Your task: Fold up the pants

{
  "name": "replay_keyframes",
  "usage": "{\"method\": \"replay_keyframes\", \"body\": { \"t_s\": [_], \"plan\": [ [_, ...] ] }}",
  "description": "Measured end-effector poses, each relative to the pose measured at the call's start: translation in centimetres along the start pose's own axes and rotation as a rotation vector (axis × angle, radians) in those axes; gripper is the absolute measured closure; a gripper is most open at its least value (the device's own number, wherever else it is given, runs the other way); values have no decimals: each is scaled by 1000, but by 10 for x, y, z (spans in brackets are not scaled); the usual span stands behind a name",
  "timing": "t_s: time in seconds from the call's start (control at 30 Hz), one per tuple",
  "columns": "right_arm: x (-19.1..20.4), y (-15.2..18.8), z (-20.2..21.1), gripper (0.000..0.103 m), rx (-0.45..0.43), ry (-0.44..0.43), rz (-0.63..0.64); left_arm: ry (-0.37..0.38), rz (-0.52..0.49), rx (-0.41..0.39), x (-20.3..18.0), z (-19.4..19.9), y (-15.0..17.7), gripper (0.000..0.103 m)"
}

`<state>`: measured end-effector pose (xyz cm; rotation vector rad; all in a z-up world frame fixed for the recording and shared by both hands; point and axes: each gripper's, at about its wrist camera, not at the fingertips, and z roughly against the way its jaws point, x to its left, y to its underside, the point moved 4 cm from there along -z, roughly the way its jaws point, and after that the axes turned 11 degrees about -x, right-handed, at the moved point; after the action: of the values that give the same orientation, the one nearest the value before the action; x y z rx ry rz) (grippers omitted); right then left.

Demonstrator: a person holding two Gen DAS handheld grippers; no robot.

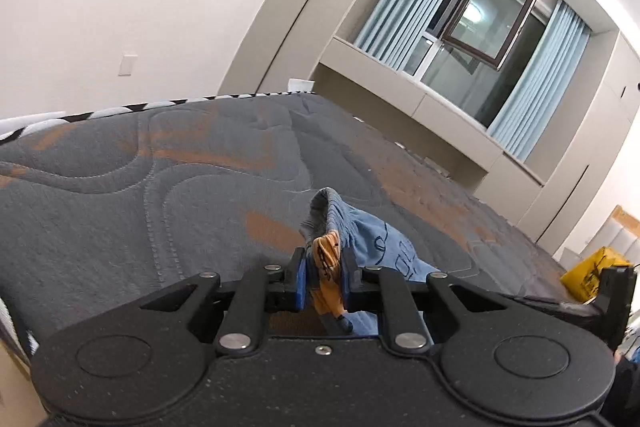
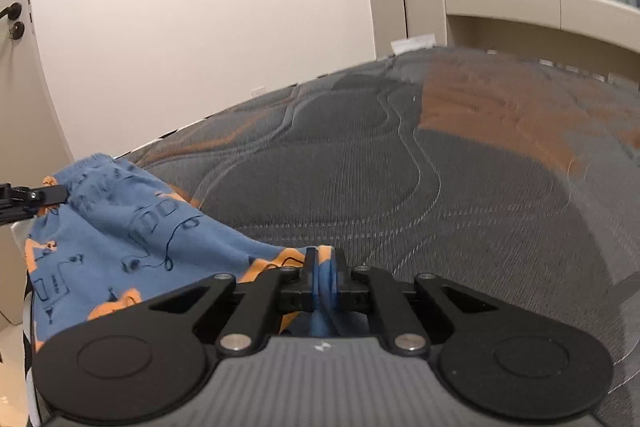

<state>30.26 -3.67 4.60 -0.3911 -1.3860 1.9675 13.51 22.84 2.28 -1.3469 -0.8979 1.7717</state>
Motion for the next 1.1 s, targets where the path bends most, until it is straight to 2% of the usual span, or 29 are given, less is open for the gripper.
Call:
{"method": "replay_keyframes", "body": {
  "t_s": [0.17, 0.23, 0.3, 0.33, 0.37, 0.4, 0.47, 0.57, 0.63, 0.73, 0.83, 0.97, 1.03, 1.07, 1.1],
  "plan": [
    [6, 12, -18, 96, 67, 31, 28, -47, 31, 94, 19, -21, 20, 84],
    [8, 16, -16, 86, 67, 43, 41, -53, 47, 87, 23, -21, 21, 77],
    [12, 14, -8, 46, 49, 66, 43, -83, 24, 59, 20, -15, 17, 57],
    [16, 12, -2, 39, 34, 72, 50, -97, 2, 42, 18, -10, 16, 50],
    [24, 11, 7, 36, 9, 66, 69, -106, -18, 25, 16, -6, 15, 35],
    [35, 10, 15, 35, -8, 47, 100, -114, -40, 0, 11, -1, 13, 28],
    [57, 12, 31, 31, -38, 10, 174, -113, -84, -32, 0, 8, 11, 24],
    [99, 26, 50, 32, -68, -62, 299, -86, -184, -50, -22, 19, 13, 12],
    [127, 41, 61, 36, -74, -104, 390, -70, -239, -43, -33, 25, 18, 6],
    [159, 64, 68, 43, -52, -150, 476, -49, -289, -24, -47, 32, 27, 4],
    [178, 82, 69, 50, -26, -158, 528, -47, -303, -11, -52, 36, 33, 1],
    [190, 89, 74, 57, -44, -117, 582, -37, -315, -2, -58, 38, 38, 1],
    [190, 89, 75, 77, -42, -100, 599, -28, -322, -2, -60, 37, 39, 1],
    [192, 91, 74, 91, -33, -99, 607, -21, -327, -3, -62, 38, 39, 1],
    [193, 92, 72, 94, -23, -98, 615, -14, -331, -4, -64, 38, 39, 1]
  ]
}}
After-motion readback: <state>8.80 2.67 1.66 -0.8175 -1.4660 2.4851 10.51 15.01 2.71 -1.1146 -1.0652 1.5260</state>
